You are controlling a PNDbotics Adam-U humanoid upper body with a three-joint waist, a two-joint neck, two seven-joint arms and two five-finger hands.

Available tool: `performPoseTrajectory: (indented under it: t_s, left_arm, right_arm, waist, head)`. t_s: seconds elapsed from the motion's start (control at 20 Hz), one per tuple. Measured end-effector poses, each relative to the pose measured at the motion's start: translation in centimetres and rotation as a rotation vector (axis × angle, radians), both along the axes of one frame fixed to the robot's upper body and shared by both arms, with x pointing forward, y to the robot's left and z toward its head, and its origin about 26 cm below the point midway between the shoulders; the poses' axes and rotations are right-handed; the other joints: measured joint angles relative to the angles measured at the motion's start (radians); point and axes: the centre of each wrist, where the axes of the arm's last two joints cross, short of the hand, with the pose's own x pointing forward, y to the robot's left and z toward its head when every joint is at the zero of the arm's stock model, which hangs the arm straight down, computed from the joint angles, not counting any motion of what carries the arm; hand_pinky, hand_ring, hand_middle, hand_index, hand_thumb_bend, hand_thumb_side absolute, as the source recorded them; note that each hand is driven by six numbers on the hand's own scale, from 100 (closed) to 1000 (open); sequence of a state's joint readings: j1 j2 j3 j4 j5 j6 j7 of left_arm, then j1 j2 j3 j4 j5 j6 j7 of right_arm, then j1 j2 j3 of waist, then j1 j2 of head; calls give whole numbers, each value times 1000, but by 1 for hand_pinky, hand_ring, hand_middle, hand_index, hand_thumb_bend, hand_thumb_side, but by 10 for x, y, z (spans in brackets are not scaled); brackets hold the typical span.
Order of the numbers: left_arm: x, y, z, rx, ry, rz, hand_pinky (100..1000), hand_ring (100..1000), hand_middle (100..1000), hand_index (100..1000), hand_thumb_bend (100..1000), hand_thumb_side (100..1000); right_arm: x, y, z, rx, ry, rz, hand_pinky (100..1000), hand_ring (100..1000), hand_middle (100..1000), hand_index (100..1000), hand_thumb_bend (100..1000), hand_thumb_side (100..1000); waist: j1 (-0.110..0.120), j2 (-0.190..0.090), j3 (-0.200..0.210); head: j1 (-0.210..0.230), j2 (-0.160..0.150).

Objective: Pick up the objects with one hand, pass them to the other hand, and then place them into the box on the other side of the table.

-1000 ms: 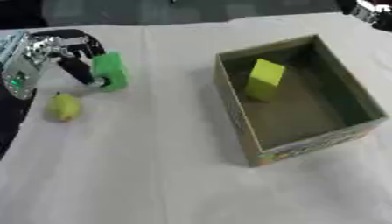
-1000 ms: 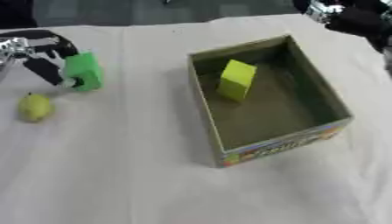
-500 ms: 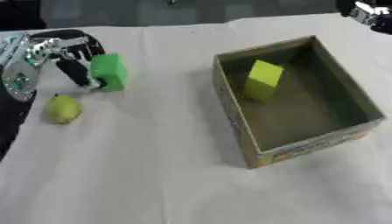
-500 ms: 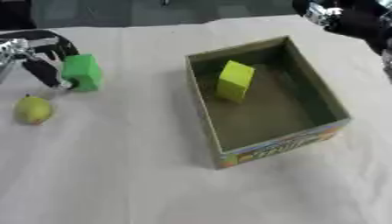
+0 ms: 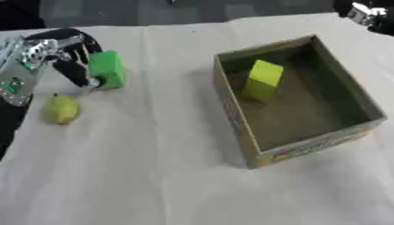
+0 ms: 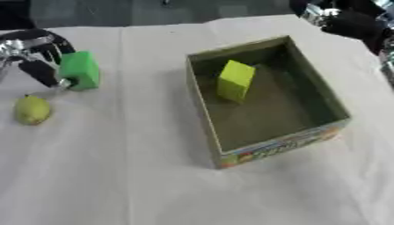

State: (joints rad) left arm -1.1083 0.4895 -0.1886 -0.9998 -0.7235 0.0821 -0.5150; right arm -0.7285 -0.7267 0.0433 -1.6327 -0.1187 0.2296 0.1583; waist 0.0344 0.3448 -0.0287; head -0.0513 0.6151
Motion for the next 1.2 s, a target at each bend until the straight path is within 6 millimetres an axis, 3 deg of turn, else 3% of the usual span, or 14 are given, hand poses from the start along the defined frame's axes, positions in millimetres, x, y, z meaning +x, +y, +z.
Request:
performPoseTrajectory:
  t_s: [0.55,1.2]
  left_arm:
    - [-41,3,33,-219,-147,-106,771,596,490,582,100,153]
    - [-83,11,25,-563,-227,-236,738,565,468,556,100,179]
  right_arm:
    - [0,-1,-3,5,5,-5,886,702,740,846,420,444]
    - [-2,0,-1,13,2,13,888,705,744,851,428,433]
  waist:
    - [0,-1,18]
    - [0,-5,29]
  head:
    - [-15,9]
    - [-22,10]
